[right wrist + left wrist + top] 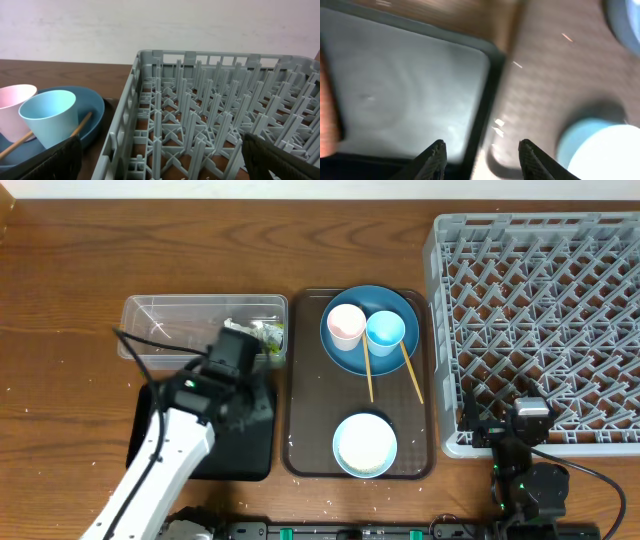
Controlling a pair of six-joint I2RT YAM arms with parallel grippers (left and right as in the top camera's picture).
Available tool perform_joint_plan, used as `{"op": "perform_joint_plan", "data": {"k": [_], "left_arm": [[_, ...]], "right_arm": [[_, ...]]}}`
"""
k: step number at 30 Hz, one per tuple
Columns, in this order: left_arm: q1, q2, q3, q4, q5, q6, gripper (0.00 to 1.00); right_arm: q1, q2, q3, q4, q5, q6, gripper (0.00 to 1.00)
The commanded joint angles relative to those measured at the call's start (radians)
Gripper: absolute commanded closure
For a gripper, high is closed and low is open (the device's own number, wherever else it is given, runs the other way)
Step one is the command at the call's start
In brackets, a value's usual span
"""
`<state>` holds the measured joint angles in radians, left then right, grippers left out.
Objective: Sort waste into correct bins and load items into the dishwasher rack
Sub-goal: 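Reach left gripper to the light-blue rice bowl and grasp its rim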
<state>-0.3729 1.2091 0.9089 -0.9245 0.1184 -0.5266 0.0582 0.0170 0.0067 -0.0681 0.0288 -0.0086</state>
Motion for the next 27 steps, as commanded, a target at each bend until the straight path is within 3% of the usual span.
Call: {"op": "perform_joint_plan", "data": {"k": [1,4,13,27], "left_arm": [[-0.099,-0.006,0.017,0.004,0.073,-0.030,0.51],[-0.224,-0.005,0.016,0.051,0.072,-0.063,0.57],[-0.504,0.035,0.011,0.259,0.048,-0.132,0.58],[-0.756,0.279,0.011,0.508,0.027,-0.145,0.56]], "right_arm": [[-0.019,-0.002,-0.001,-0.004,-0.003,-0.007,0.01],[-0.019,-0.002,-0.001,-0.004,-0.003,-0.007,0.01],[-0.019,-0.002,-0.001,-0.004,-0.003,-0.008,0.01],[-0.019,-0.002,-0.001,-0.004,-0.003,-0.008,0.01]]}}
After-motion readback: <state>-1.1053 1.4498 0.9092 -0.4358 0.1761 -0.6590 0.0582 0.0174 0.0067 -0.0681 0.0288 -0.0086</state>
